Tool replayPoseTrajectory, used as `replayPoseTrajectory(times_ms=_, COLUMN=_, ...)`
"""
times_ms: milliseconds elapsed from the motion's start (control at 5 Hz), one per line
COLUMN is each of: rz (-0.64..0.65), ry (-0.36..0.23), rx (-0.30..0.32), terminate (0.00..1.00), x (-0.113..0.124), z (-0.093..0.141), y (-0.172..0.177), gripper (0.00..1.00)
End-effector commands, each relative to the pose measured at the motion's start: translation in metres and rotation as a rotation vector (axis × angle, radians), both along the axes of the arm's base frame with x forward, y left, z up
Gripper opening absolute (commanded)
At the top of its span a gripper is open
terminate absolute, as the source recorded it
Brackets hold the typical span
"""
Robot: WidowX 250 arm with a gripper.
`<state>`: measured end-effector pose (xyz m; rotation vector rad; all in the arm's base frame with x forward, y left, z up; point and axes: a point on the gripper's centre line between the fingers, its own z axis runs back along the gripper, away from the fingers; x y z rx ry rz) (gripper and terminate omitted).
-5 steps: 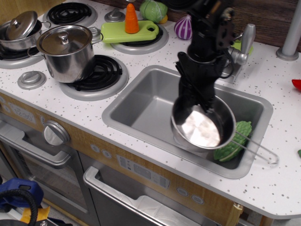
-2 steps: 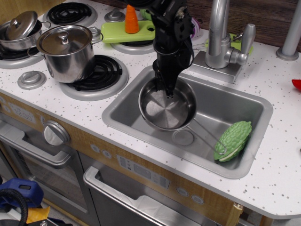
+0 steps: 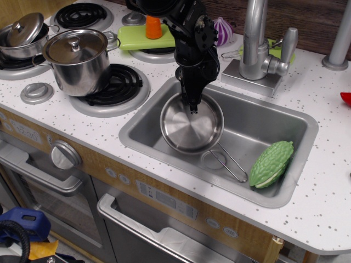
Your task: Put pan in sink
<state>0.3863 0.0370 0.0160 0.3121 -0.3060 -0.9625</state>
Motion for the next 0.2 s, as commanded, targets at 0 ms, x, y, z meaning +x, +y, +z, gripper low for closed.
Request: replayPoseTrajectory(times_ms=0, rz=0.011, ry=-0.038, rx=0.004, terminate=1.00, x=0.0039, z=0.0126, y=0.0078, gripper=1.00)
